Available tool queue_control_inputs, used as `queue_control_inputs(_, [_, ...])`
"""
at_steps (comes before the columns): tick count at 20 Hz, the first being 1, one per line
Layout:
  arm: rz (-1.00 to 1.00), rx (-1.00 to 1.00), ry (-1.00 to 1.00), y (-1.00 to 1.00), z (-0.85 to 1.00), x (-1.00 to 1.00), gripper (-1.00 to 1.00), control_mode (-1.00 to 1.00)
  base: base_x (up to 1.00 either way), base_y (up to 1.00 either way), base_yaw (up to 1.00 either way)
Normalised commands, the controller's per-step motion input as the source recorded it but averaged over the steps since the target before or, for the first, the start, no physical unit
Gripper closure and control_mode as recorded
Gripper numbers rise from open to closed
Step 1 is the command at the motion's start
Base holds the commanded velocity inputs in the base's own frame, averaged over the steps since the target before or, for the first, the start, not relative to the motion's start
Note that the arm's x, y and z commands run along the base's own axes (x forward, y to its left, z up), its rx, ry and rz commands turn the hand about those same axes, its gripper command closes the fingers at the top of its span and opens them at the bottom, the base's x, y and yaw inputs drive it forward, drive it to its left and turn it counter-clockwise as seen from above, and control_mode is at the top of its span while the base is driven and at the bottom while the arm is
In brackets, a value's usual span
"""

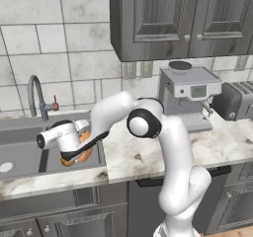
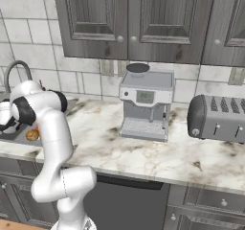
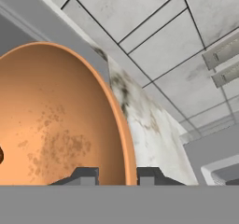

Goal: Dump the sweet potato and potato from the bowl so the bowl can be washed. Place the bowl in the sink after clearing the leftovers.

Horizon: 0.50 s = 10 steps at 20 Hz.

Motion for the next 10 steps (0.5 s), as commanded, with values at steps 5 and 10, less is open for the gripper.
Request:
queue_control_inputs(5, [0.0, -0.05, 0.0, 0.0, 0.0, 0.0, 1.0, -1.0, 0.0, 0.0, 0.0])
queue_control_inputs(10, [0.0, -0.07, 0.0, 0.0, 0.0, 0.0, 1.0, -1.0, 0.0, 0.0, 0.0])
